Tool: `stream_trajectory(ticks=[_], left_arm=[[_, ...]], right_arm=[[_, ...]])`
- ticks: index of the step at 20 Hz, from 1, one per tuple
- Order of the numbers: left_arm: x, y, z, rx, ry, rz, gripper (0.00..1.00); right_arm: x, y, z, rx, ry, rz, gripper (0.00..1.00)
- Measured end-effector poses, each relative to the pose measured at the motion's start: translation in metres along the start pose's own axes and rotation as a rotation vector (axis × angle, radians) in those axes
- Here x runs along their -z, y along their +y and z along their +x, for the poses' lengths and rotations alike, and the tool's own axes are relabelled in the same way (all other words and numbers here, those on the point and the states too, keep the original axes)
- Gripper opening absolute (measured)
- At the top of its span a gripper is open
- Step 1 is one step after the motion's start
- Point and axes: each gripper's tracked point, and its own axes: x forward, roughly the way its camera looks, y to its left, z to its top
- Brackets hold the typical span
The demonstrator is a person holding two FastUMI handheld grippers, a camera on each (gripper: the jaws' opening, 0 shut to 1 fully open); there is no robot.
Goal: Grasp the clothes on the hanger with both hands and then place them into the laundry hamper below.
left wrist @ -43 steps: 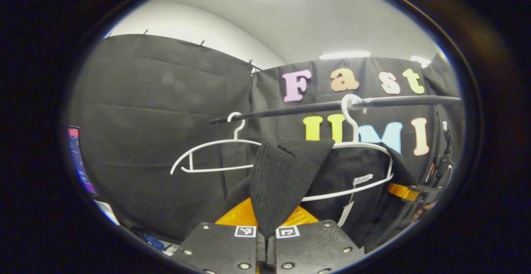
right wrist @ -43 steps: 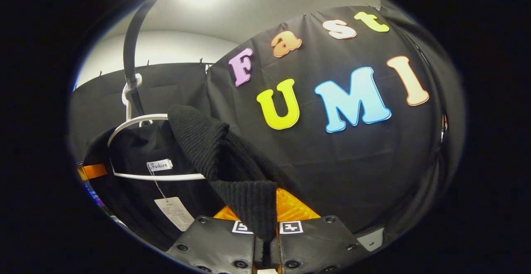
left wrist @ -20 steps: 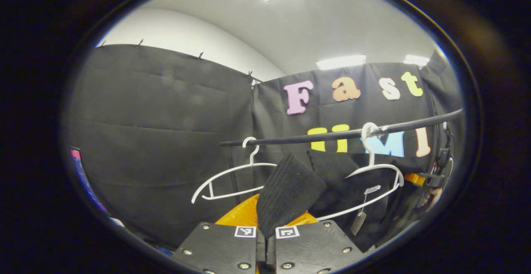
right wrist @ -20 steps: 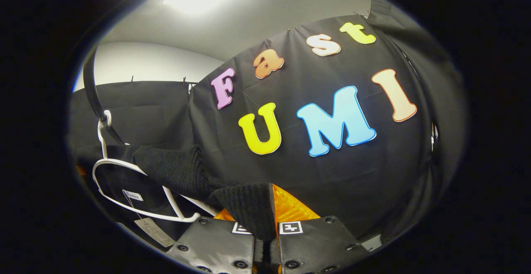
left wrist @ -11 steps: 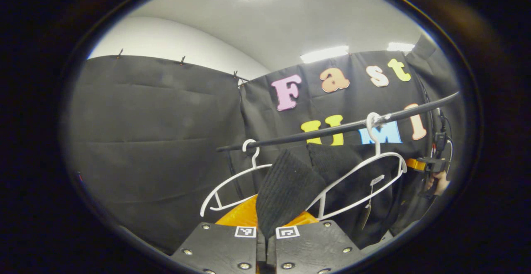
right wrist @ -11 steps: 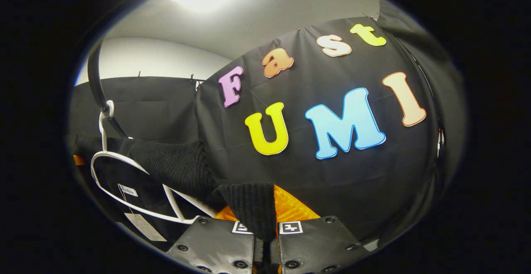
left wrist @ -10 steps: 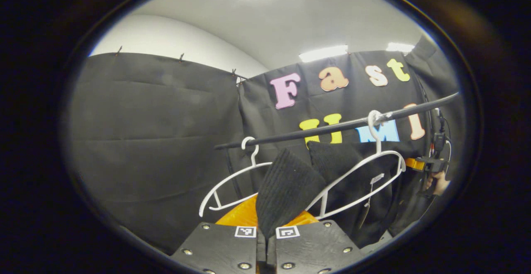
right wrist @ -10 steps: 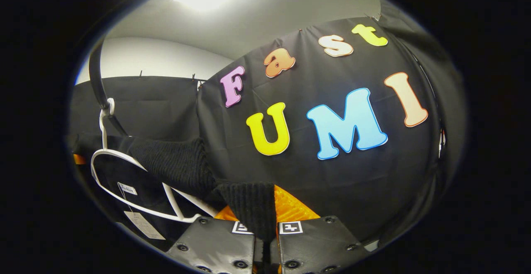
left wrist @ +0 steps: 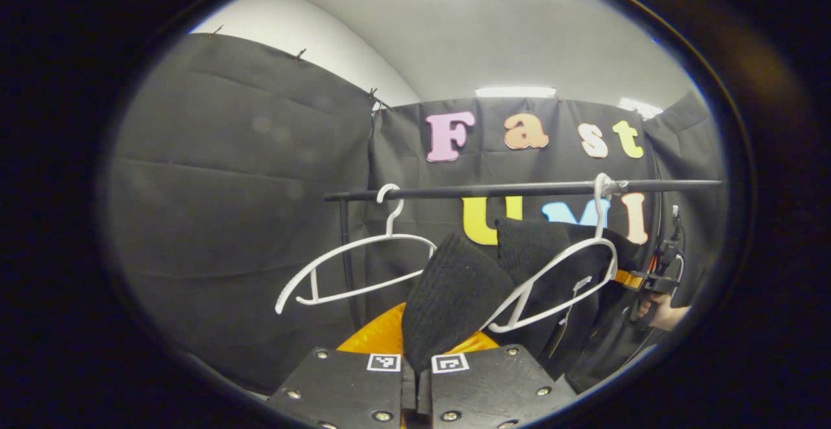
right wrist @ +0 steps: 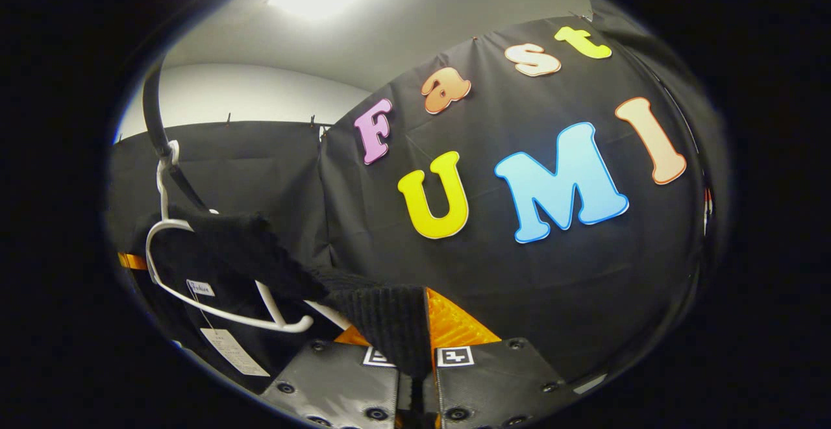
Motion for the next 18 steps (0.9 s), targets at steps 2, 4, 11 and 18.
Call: stream_trajectory(ticks=[2,4,11,18], left_arm=[[0.018,0.01,0.0,-0.008,0.039,-0.014,0.02],[0.027,0.014,-0.003,-0.01,0.045,-0.018,0.03],[0.053,0.01,-0.008,-0.029,0.054,-0.076,0.03],[0.093,-0.005,-0.041,-0.024,0.132,-0.095,0.04]], right_arm=[[0.012,0.002,0.001,-0.008,0.029,-0.002,0.1],[0.018,0.003,-0.001,-0.012,0.036,0.014,0.1],[0.037,0.006,0.001,-0.015,0.069,0.018,0.1],[0.064,0.001,-0.004,0.013,0.122,0.085,0.1]])
